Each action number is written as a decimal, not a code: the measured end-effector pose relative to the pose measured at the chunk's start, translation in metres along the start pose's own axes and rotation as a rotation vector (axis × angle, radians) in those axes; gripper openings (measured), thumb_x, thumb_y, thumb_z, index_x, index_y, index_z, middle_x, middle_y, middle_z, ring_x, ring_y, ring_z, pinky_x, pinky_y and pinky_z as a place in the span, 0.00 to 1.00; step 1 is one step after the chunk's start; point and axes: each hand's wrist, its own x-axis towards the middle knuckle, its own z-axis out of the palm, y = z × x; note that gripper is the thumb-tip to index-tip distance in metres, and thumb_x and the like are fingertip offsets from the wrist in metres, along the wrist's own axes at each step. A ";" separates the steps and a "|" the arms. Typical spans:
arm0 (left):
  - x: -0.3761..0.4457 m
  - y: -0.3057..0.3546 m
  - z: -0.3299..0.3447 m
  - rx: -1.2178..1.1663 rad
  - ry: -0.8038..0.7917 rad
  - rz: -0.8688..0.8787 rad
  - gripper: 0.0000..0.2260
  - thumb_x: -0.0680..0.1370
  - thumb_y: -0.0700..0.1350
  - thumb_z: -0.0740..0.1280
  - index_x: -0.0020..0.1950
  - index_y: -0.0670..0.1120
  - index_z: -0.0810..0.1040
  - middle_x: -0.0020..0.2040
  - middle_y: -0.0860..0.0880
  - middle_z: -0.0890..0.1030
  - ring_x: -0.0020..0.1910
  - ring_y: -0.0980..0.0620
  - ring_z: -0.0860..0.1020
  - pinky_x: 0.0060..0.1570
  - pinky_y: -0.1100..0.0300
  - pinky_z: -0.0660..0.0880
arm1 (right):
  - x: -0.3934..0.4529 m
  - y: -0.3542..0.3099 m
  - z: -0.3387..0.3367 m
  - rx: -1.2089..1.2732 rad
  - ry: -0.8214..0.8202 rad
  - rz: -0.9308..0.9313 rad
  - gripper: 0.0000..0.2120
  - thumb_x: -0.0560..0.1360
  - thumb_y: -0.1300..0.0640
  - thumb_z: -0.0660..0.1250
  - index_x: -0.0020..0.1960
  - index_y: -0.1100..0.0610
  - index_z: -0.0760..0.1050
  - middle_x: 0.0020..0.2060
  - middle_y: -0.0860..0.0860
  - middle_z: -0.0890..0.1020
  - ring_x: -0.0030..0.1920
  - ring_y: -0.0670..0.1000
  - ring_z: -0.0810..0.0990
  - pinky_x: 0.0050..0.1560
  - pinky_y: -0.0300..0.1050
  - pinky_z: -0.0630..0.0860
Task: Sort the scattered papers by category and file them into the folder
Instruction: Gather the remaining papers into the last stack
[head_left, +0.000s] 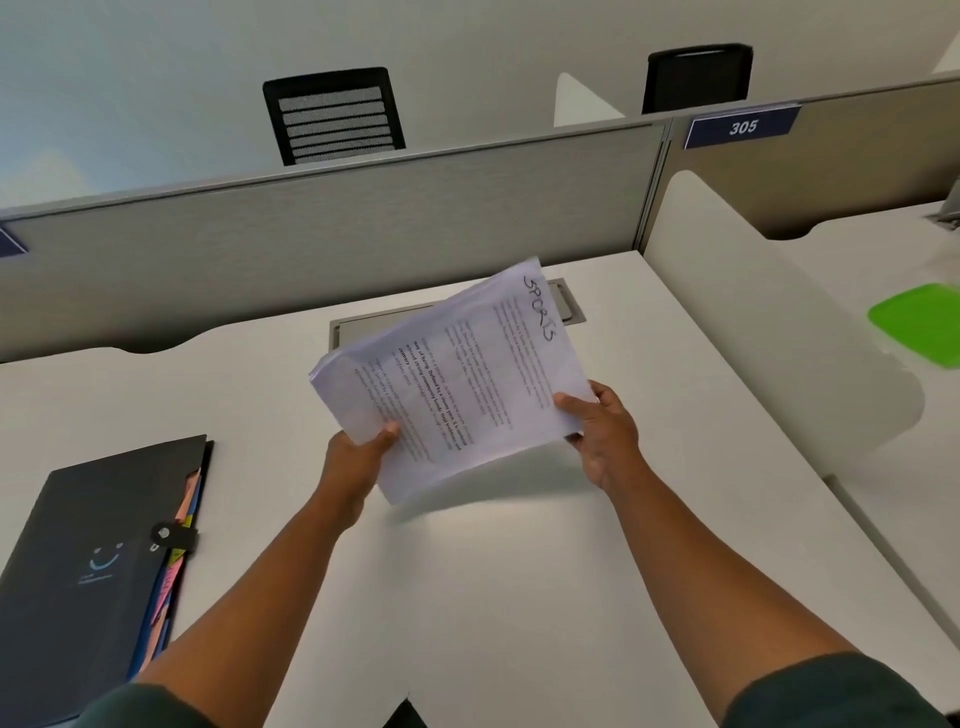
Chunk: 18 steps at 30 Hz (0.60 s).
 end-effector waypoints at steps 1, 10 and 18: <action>0.002 0.000 -0.005 0.041 0.018 0.017 0.09 0.77 0.44 0.71 0.57 0.50 0.79 0.52 0.49 0.85 0.50 0.48 0.84 0.46 0.51 0.83 | 0.002 -0.001 -0.004 -0.041 0.007 -0.027 0.14 0.69 0.66 0.75 0.50 0.53 0.78 0.49 0.53 0.84 0.50 0.55 0.82 0.51 0.51 0.80; 0.000 -0.002 -0.018 0.215 0.046 0.173 0.13 0.78 0.48 0.71 0.62 0.50 0.77 0.52 0.49 0.83 0.51 0.47 0.82 0.49 0.54 0.82 | -0.002 0.004 0.009 -0.473 -0.154 -0.123 0.15 0.71 0.61 0.75 0.56 0.51 0.78 0.50 0.48 0.84 0.48 0.50 0.85 0.42 0.44 0.82; -0.003 -0.001 -0.019 0.131 0.093 0.214 0.23 0.68 0.49 0.77 0.63 0.54 0.78 0.53 0.50 0.84 0.53 0.48 0.81 0.49 0.57 0.82 | -0.005 0.006 0.017 -0.586 -0.181 -0.212 0.13 0.71 0.60 0.74 0.54 0.52 0.77 0.49 0.49 0.84 0.49 0.52 0.83 0.41 0.41 0.81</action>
